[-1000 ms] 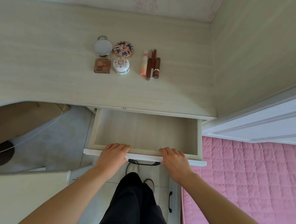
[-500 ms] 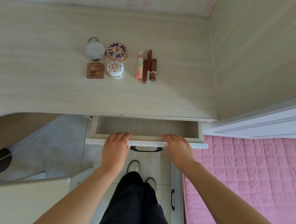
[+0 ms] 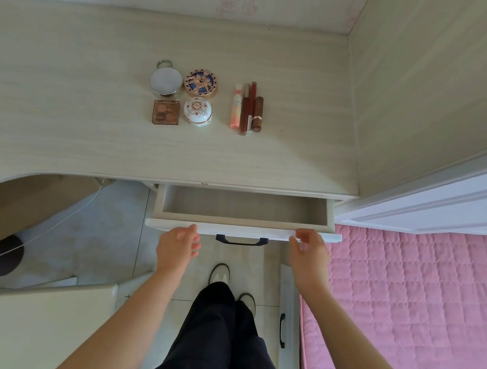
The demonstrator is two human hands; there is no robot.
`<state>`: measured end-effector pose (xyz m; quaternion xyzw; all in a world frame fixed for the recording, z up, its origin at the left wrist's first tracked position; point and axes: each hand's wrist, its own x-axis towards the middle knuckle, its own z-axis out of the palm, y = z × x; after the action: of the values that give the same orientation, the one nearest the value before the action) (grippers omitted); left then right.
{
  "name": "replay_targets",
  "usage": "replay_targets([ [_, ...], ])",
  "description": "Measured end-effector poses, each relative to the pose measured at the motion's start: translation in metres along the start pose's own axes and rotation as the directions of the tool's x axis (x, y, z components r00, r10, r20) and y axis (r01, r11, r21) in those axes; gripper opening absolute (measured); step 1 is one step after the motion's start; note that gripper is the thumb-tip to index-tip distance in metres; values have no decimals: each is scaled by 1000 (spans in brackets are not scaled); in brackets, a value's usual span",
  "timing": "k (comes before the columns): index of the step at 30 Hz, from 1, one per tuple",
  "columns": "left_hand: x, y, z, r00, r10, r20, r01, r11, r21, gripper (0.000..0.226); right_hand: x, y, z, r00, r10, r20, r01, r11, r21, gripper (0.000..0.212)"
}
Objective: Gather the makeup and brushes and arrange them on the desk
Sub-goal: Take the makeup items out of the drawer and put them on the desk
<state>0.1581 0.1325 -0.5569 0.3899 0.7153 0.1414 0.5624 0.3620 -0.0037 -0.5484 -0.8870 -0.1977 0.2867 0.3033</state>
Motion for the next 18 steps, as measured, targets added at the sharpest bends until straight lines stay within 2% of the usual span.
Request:
replay_targets([
  [1, 2, 2, -2, 980, -189, 63, 197, 965, -171, 25, 3, -2, -1, 990, 143, -8, -142, 987, 80, 26],
  [2, 4, 5, -4, 941, -306, 142, 336, 884, -324, 30, 7, -3, -2, 954, 300, 18, -297, 936, 190, 29],
  [3, 7, 9, -6, 912, -356, 203, 410, 802, -434, 34, 12, -4, -3, 895, 438, 80, -439, 835, 331, 30],
  [5, 9, 17, -6, 893, -378, 245, 449, 696, -561, 38, 24, -6, -9, 759, 591, 273, -620, 528, 581, 26],
  [6, 11, 21, -5, 891, -380, 249, 451, 668, -592, 37, 31, -7, -12, 717, 608, 342, -652, 410, 638, 25],
  [7, 12, 24, -4, 889, -382, 252, 453, 654, -606, 34, 37, -9, -15, 696, 608, 382, -667, 351, 657, 25],
  [12, 19, 27, 0, 864, -413, 289, 501, 642, -580, 27, 62, -6, -23, 648, 634, 422, -706, 294, 644, 23],
  [18, 31, 30, 7, 881, -404, 246, 472, 711, -522, 14, 81, -5, -21, 630, 659, 411, -726, 311, 613, 42],
])
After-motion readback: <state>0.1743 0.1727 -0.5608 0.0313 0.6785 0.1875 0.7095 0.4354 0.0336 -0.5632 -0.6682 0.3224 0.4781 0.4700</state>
